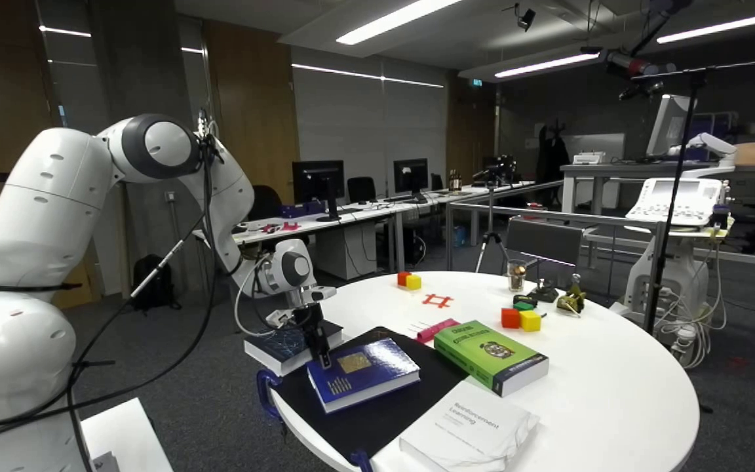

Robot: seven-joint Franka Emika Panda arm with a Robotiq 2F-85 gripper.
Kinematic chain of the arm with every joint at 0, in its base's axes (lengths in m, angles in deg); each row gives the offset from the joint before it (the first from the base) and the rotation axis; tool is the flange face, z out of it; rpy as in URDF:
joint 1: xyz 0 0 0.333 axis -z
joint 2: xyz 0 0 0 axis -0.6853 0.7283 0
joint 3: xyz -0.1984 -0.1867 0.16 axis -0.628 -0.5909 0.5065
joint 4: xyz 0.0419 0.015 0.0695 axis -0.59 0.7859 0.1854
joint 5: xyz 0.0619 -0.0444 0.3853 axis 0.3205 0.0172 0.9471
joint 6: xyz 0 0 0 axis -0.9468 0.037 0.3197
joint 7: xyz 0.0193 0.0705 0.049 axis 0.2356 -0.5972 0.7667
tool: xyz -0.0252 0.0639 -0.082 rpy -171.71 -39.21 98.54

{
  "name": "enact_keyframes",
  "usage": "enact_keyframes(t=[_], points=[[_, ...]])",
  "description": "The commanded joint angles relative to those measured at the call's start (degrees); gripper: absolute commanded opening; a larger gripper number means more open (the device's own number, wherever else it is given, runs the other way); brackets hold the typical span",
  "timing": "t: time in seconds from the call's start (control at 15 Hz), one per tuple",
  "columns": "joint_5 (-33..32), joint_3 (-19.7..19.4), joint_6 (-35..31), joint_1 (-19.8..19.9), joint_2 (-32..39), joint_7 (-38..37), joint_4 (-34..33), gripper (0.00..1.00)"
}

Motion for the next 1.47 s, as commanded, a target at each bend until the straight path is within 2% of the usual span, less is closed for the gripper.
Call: enact_keyframes(t=[0.0,0.93,1.4], points=[[0.66,-0.89,2.00,-0.31,0.72,0.94,-0.53,1.00],[-0.63,-3.41,1.61,-0.54,-0.56,0.26,0.26,1.00],[0.83,-1.61,0.87,-1.36,-1.09,-0.52,-0.21,1.00]])
